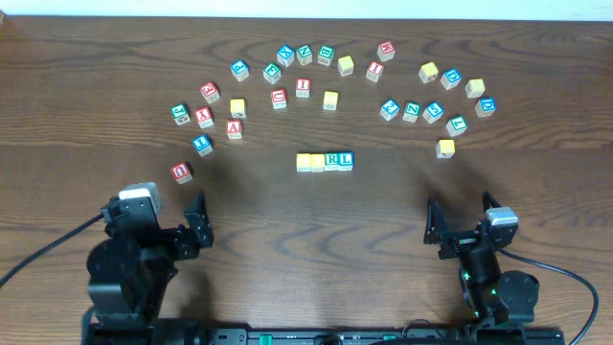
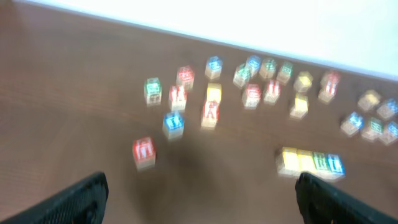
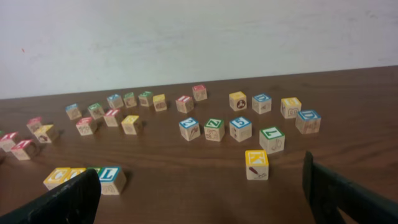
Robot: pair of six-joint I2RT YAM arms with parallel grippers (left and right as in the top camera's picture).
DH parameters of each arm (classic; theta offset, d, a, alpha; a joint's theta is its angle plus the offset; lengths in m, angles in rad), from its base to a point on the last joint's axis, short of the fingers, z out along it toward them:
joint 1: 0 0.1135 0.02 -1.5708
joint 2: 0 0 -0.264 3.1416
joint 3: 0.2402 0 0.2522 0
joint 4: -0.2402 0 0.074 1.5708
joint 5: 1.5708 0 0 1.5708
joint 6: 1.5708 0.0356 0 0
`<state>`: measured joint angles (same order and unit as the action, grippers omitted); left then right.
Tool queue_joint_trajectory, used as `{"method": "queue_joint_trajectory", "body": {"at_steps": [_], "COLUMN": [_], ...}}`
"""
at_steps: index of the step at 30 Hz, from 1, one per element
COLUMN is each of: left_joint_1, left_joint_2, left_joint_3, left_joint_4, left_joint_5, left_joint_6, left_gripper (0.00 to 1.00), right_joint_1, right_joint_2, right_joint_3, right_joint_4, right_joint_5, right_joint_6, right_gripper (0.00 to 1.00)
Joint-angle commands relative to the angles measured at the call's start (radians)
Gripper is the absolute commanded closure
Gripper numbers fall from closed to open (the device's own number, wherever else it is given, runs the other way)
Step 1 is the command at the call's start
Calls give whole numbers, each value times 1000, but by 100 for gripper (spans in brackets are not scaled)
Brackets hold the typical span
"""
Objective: Spell out CORL
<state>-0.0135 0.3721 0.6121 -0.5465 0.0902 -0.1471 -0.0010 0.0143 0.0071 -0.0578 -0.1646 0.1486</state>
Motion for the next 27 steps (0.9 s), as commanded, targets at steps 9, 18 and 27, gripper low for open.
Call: {"method": "queue_joint_trajectory", "body": {"at_steps": [9, 18, 27], "left_joint_1": [64, 98, 116], "left_joint_2": [-223, -342, -371], "left_joint_3": [-366, -539, -602], "left_joint_4": [438, 548, 549], "left_joint_5": [-24, -24, -24], "left_joint_6": [187, 199, 200], "left_gripper": [5, 5, 5], "right_joint_1": [-7, -7, -7], "right_joint_2": [-1, -1, -1], "right_joint_3": [-2, -2, -2], "right_joint_4": [-3, -3, -3], "right_joint_5": [-10, -10, -10], "right_joint_6": [8, 8, 8], "right_gripper": [1, 1, 1]}}
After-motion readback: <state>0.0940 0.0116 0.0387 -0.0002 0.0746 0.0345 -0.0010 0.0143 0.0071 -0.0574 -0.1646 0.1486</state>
